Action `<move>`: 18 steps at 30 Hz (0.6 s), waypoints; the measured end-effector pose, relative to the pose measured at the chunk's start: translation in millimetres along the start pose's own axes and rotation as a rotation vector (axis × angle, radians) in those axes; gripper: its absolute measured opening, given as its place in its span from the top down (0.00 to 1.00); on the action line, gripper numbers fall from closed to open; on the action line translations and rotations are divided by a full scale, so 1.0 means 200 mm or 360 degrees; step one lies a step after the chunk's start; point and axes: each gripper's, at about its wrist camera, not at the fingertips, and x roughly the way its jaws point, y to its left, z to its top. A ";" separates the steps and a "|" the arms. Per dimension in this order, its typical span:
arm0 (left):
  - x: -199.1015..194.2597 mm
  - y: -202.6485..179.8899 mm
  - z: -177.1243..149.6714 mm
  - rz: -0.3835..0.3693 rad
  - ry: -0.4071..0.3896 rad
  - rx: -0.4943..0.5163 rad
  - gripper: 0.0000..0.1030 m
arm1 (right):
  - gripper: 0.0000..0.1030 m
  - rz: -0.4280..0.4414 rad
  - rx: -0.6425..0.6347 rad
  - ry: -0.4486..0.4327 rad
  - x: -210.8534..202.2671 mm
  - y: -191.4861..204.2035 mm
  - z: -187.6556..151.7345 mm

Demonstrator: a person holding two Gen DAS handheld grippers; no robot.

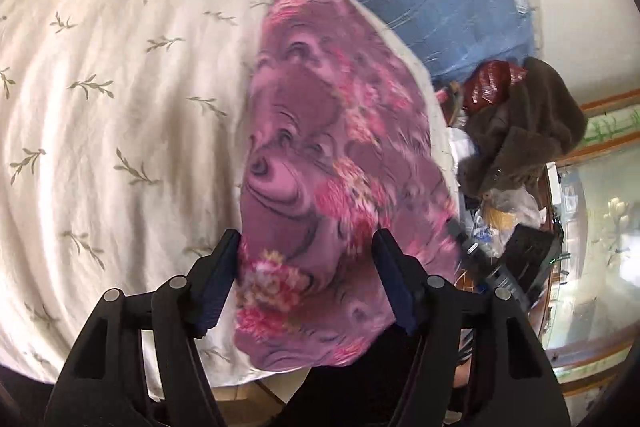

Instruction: Fold small clothes

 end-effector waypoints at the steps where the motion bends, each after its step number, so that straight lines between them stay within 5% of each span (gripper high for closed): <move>1: 0.01 -0.01 -0.01 0.0016 0.0001 0.0013 0.35 | 0.90 -0.0013 -0.0014 -0.0022 -0.02 0.00 0.02; 4: 0.09 0.01 -0.03 0.0116 0.0087 0.0038 0.35 | 0.89 -0.0154 -0.0001 0.0156 0.09 -0.09 0.01; 7: 0.06 0.01 -0.06 0.0076 0.0096 0.0053 0.35 | 0.82 -0.0232 0.0012 0.0320 0.18 -0.14 -0.05; 12: -0.15 -0.02 0.03 0.0036 -0.0070 0.0162 0.35 | 0.72 -0.0057 0.0168 0.0093 0.03 -0.15 0.09; 14: -0.14 -0.04 0.13 0.0083 -0.0110 0.0168 0.35 | 0.57 -0.0046 0.0212 0.0034 0.05 -0.16 0.18; 18: -0.02 -0.04 0.34 0.0107 -0.0084 0.0081 0.35 | 0.56 -0.0087 0.0246 0.0013 0.23 -0.18 0.29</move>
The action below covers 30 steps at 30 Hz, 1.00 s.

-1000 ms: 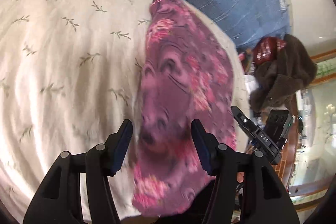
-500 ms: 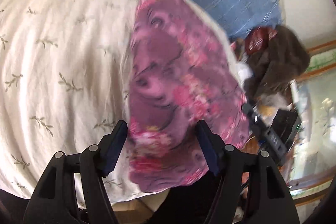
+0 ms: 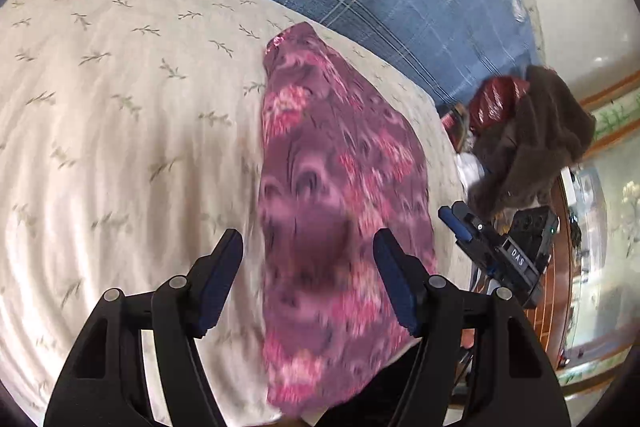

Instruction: Fold small clothes

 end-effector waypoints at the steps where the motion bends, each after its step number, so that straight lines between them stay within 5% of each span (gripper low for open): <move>1: 0.03 0.00 0.04 0.0017 -0.0002 -0.0025 0.35 | 0.56 -0.0025 -0.0008 -0.0001 0.06 0.01 0.03; 3: 0.08 0.03 0.08 0.0045 0.0006 -0.0082 0.35 | 0.60 -0.0076 -0.0043 0.0039 0.17 0.03 0.05; 4: 0.12 0.03 0.12 0.0042 0.0028 -0.0117 0.35 | 0.83 -0.0059 -0.0070 0.0099 0.22 0.03 0.05; 5: 0.16 0.01 0.13 0.0035 0.0038 -0.0130 0.35 | 0.90 -0.0048 -0.0104 0.0127 0.24 0.05 0.06; 9: 0.21 0.02 0.12 0.0129 0.0017 -0.0076 0.36 | 0.95 0.0129 -0.0099 -0.0085 0.08 0.05 0.06; 13: 0.19 0.04 0.11 0.0095 0.0019 -0.0101 0.40 | 0.99 -0.0189 -0.0046 0.0173 0.22 -0.14 0.01; 17: 0.10 0.01 0.14 0.0013 -0.0039 -0.0049 0.38 | 0.90 0.0048 0.0130 0.0029 0.11 -0.19 0.05; 21: 0.17 -0.01 0.22 0.0051 -0.0031 -0.0072 0.38 | 0.60 0.0128 0.0196 -0.0036 0.17 -0.16 0.13; 23: 0.24 -0.01 0.25 0.0099 0.0000 -0.0084 0.39 | 0.64 0.0151 0.0157 0.0040 0.25 -0.13 0.13; 24: 0.28 -0.01 0.25 0.0164 0.0013 -0.0072 0.40 | 0.87 0.0137 0.0093 0.0081 0.29 -0.08 0.12; 25: 0.31 0.00 0.26 0.0250 0.0026 -0.0044 0.42 | 0.92 0.0046 -0.0030 0.0084 0.31 -0.03 0.11; 28: 0.28 0.01 0.24 0.0233 0.0027 -0.0051 0.42 | 0.88 -0.0126 -0.0143 0.0119 0.33 0.00 0.09; 30: 0.19 -0.01 0.20 0.0182 0.0028 0.0002 0.43 | 0.82 -0.0097 -0.0142 0.0093 0.26 0.01 0.07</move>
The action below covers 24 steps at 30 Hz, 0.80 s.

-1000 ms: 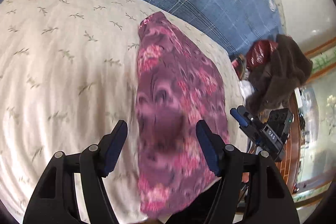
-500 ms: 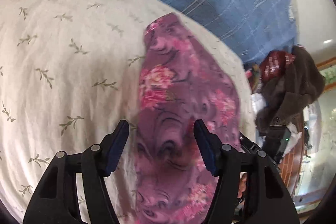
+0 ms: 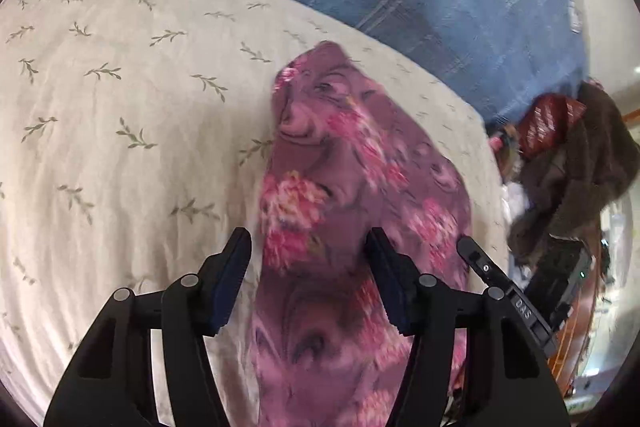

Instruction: Fold small clothes

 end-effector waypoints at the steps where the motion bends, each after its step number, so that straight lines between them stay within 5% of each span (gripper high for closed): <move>1: -0.04 0.00 -0.03 0.0000 -0.0009 0.0041 0.42 | 0.80 0.0037 0.0008 -0.0008 -0.05 0.00 -0.02; 4: -0.16 0.01 -0.19 0.0027 -0.0007 0.0157 0.32 | 0.56 0.0040 0.0020 0.0018 -0.18 -0.04 -0.13; 6: -0.17 0.01 -0.29 0.0040 -0.0008 0.0174 0.25 | 0.52 0.0136 0.0038 0.0028 -0.25 -0.06 -0.25; 11: -0.05 -0.08 -0.52 0.0188 0.0025 0.0273 0.25 | 0.52 0.0060 0.0000 0.0133 -0.25 -0.05 -0.47; 24: -0.08 -0.13 -0.54 0.0255 -0.0021 0.0313 0.25 | 0.49 0.0011 -0.0076 0.0175 -0.25 0.07 -0.56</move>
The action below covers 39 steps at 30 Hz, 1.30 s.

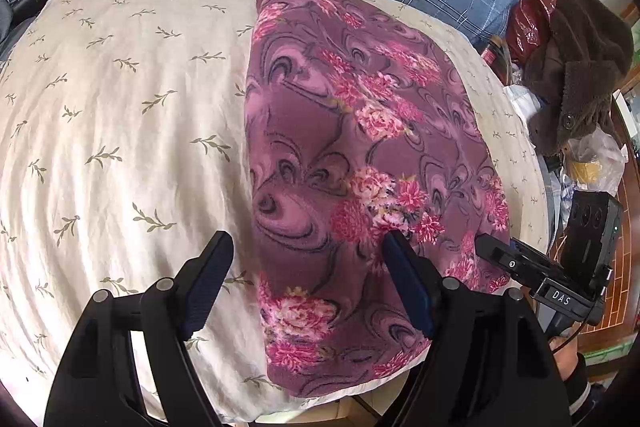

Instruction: Fold small clothes

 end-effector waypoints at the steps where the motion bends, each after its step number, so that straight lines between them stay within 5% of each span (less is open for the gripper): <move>1: 0.00 0.00 0.00 0.0001 0.0001 0.0002 0.25 | 0.49 -0.0010 -0.0004 0.0002 0.00 0.00 0.00; 10: -0.03 0.03 0.03 -0.0019 0.0009 0.0012 0.25 | 0.49 -0.0128 -0.0049 -0.0007 -0.01 0.04 0.12; 15: -0.13 0.14 0.19 -0.0099 -0.0125 -0.0074 0.24 | 0.46 -0.0161 0.0000 -0.0098 0.02 0.01 0.35; 20: 0.07 0.23 0.40 -0.0142 0.0057 -0.0216 0.23 | 0.46 -0.0139 0.0088 -0.0123 0.19 -0.03 0.57; 21: 0.10 0.23 0.42 -0.0174 0.0082 -0.0243 0.23 | 0.60 -0.0121 0.0090 -0.0111 0.23 -0.03 0.59; 22: 0.12 0.23 0.44 -0.0197 0.0086 -0.0259 0.23 | 0.89 -0.0071 0.0066 -0.0120 0.24 -0.02 0.61; 26: 0.16 0.22 0.48 -0.0195 0.0084 -0.0236 0.23 | 0.88 -0.0106 0.0000 -0.0151 0.20 0.00 0.61; 29: 0.15 0.23 0.47 -0.0259 0.0084 -0.0242 0.23 | 0.70 -0.0089 0.0037 -0.0124 0.14 -0.06 0.55; 31: 0.16 0.24 0.47 -0.0315 0.0091 -0.0243 0.23 | 0.43 0.0011 0.0109 -0.0112 0.11 -0.11 0.50; 32: 0.17 0.25 0.46 -0.0337 0.0105 -0.0247 0.23 | 0.41 0.0074 0.0131 -0.0094 0.11 -0.13 0.47; 36: 0.21 0.19 0.46 -0.0389 0.0074 -0.0250 0.21 | 0.42 0.0155 0.0049 -0.0047 0.18 -0.12 0.41; 38: 0.21 0.18 0.46 -0.0416 0.0062 -0.0306 0.29 | 0.61 0.0164 0.0031 -0.0048 0.20 -0.10 0.41; 39: 0.20 0.17 0.45 -0.0373 0.0038 -0.0316 0.43 | 0.70 0.0189 0.0041 -0.0053 0.20 -0.09 0.42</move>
